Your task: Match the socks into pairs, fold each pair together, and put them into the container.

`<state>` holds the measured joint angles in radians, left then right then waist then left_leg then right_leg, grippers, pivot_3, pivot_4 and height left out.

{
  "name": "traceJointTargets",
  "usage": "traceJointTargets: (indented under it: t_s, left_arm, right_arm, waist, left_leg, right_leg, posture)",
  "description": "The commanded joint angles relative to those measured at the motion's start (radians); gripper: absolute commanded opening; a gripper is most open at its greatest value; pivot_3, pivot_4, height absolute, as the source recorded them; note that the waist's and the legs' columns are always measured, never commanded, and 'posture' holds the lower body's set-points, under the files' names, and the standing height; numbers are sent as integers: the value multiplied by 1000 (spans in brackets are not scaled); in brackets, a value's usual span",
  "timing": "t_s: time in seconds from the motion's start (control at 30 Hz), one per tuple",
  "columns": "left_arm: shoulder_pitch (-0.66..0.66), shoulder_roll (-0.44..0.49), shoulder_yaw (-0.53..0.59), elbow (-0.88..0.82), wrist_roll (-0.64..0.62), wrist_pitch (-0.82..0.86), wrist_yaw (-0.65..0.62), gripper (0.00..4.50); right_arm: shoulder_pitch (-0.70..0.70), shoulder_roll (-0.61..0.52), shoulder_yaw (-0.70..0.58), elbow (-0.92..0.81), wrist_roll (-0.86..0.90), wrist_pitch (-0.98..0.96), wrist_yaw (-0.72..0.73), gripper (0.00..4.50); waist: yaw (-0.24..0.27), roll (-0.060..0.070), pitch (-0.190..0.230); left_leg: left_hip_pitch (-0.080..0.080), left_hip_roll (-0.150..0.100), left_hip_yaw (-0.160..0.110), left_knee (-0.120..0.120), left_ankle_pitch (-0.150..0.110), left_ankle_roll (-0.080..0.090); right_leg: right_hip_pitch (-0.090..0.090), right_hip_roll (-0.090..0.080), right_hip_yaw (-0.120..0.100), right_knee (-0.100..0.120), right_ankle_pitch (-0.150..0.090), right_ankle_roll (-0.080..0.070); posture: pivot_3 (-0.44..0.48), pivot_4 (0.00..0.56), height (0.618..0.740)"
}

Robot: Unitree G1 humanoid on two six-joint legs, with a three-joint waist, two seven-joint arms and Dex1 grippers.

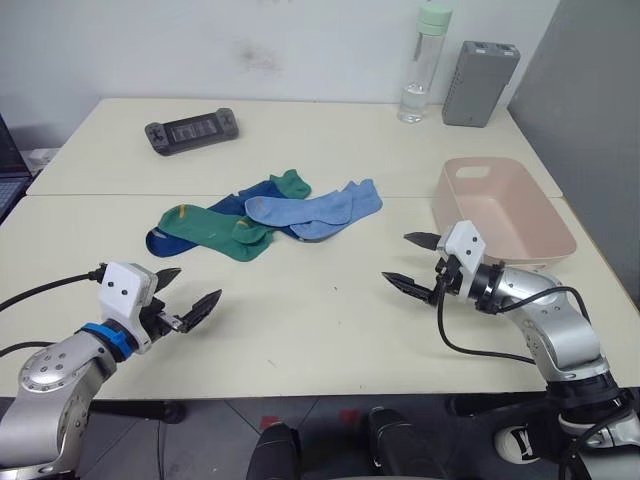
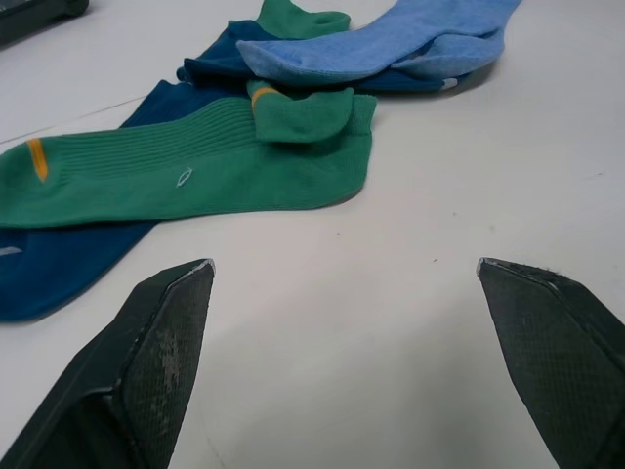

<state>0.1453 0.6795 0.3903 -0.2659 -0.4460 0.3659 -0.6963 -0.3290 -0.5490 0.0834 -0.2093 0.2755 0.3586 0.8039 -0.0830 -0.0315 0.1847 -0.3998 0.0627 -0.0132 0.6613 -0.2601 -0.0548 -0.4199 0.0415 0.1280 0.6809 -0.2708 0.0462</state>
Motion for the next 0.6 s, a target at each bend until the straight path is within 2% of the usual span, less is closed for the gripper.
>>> traceJointTargets:
  t_s: [0.03, 0.4, 0.6]
  left_arm:
    - [7, 8, 37, -29, -14, -10, -8, 4500]
    - [53, -34, 49, -96, -51, 4, 28, 4500]
    - [94, -102, 73, -137, -65, -1, 94, 4500]
  right_arm:
    - [-23, 0, -9, -34, 3, -1, -7, 4490]
    - [-40, 14, -5, -38, 16, 7, -6, 4490]
    - [-84, 55, 25, -59, 18, 33, -31, 4490]
  waist:
    - [0, 0, 0]
    - [0, 0, 0]
    - [-2, 0, 0]
  left_leg:
    - [0, 0, 0, 0, 0, 0]
    - [0, 0, 0, 0, 0, 0]
    - [0, 0, 0, 0, 0, 0]
  right_leg:
    - [0, 0, 0, 0, 0, 0]
    - [0, 0, 0, 0, 0, 0]
    - [0, 0, 0, 0, 0, 0]
  posture:
    - [0, 150, 740]
    - [0, 150, 740]
    - [0, 150, 740]
